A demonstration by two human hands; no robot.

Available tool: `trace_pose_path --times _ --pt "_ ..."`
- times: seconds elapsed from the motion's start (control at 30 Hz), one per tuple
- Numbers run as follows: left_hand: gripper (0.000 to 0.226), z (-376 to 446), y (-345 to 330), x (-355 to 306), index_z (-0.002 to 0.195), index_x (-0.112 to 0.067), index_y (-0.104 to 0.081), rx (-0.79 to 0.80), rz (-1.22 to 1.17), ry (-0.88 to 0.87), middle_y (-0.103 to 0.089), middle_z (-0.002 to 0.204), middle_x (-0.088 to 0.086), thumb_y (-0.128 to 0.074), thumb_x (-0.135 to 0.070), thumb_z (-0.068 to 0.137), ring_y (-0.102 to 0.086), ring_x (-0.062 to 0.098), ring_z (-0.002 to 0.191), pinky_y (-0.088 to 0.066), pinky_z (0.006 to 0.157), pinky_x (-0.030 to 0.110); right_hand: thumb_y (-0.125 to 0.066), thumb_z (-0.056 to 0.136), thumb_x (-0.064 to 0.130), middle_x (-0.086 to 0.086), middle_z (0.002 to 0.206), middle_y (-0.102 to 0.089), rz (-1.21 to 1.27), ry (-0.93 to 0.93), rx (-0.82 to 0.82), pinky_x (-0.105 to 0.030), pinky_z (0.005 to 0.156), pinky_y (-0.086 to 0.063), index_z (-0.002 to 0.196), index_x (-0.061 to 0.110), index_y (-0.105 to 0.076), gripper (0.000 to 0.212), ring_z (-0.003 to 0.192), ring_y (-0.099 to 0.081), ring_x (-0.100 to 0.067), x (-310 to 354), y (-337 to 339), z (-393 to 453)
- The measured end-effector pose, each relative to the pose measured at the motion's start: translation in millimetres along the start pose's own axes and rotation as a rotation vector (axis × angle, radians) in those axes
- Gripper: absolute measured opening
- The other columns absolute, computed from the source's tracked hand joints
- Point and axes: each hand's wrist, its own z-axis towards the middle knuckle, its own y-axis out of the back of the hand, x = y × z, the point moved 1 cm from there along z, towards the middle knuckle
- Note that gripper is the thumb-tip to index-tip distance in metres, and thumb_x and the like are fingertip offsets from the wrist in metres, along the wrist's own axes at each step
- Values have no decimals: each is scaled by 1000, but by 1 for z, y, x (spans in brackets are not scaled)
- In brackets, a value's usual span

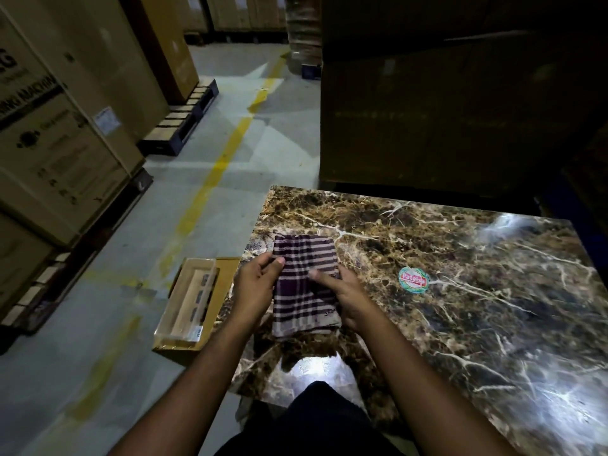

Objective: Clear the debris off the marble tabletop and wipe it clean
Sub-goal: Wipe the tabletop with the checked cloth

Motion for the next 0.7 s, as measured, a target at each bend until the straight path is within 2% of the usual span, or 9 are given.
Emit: trace_pose_path --times 0.07,0.13,0.17,0.23,0.3,0.4,0.5,0.63,0.7 --pt "20 1 -1 6 111 -21 -68 -50 65 -22 -73 106 -6 -59 -36 101 -69 5 97 -58 82 36 -80 84 5 -13 104 -78 -92 22 -94 -40 77 -63 123 2 -63 42 95 -76 -30 -3 7 3" --pt "26 -2 -3 10 125 -17 -58 -105 -10 60 -68 116 1 -56 -31 104 -68 1 90 -58 71 27 -77 87 2 -11 102 -78 -148 49 -114 -37 73 -63 116 7 -67 30 92 -77 -27 -6 11 4" --pt "25 -4 -4 14 127 -18 -52 -92 -121 131 -65 117 2 -55 -27 104 -69 0 86 -57 66 23 -77 88 4 -11 104 -78 -183 58 -127 -38 75 -63 113 12 -68 27 92 -77 -26 -8 12 5" --pt "38 -7 -4 27 130 -26 -42 -19 -300 254 -60 121 5 -62 -21 99 -70 12 95 -59 71 29 -76 90 8 -10 108 -77 -256 67 -154 -46 83 -63 114 15 -68 26 95 -76 -27 -13 13 9" --pt "60 -11 1 40 133 -35 -35 75 -258 272 -55 122 3 -70 -9 92 -63 21 107 -60 72 32 -73 94 10 -9 108 -77 -301 61 -170 -54 89 -60 114 16 -68 22 98 -75 -31 -18 12 12" --pt "62 -4 11 47 131 -30 -51 202 -163 195 -53 134 -3 -65 12 88 -59 13 119 -59 74 24 -63 99 5 -12 114 -75 -275 -9 -146 -59 94 -57 117 19 -66 23 105 -73 -34 -23 9 24" --pt "48 27 22 41 125 -18 -63 301 -103 115 -57 137 -2 -60 15 90 -64 -11 103 -53 75 11 -62 96 -6 -13 115 -74 -292 -65 -131 -52 94 -58 126 16 -61 37 104 -73 -31 -11 2 39" --pt "52 91 35 34 118 -41 -69 395 -39 -46 -57 141 -6 -67 3 91 -59 8 125 -51 100 31 -69 90 -8 -12 120 -74 -415 35 -217 -43 95 -59 132 7 -57 46 108 -72 -25 16 -4 77" --pt "50 126 36 31 120 -39 -67 405 -33 -95 -57 142 -4 -67 3 92 -58 12 127 -49 104 33 -69 91 -6 -13 122 -72 -449 94 -280 -43 97 -57 134 6 -57 46 111 -71 -25 28 -11 100"
